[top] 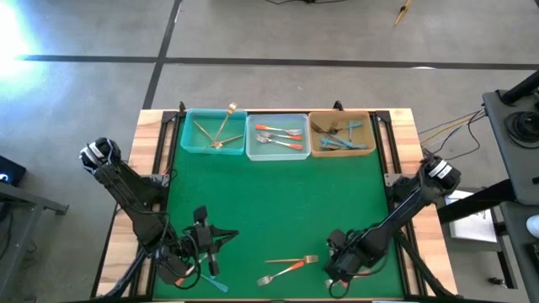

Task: Sort silverware by color (type)
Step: Put the orange fork into the white bin

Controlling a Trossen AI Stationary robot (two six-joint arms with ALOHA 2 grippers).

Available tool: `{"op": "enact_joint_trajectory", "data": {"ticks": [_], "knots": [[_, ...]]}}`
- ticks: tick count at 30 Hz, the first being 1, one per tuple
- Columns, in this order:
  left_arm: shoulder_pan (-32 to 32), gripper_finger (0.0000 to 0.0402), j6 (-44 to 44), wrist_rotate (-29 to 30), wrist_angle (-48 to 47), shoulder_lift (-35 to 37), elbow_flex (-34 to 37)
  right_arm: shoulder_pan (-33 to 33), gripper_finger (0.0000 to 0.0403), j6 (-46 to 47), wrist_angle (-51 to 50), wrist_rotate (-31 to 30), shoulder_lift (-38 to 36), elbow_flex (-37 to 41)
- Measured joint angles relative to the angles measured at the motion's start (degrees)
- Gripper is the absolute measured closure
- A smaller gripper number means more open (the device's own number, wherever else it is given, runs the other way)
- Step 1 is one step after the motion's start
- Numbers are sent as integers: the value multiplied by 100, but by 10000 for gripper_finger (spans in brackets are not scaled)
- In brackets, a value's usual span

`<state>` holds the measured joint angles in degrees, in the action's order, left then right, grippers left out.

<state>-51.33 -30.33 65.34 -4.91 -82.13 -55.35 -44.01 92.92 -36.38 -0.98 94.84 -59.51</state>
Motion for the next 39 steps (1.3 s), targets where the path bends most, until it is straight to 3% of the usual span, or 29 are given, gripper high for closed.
{"op": "enact_joint_trajectory", "data": {"ticks": [8,39], "knots": [[0,401,0,0,10,0,0,0,300,-50,7,263,345,-298],[0,401,2,2,-205,-17,0,-26,300,314,-61,416,309,-301]]}}
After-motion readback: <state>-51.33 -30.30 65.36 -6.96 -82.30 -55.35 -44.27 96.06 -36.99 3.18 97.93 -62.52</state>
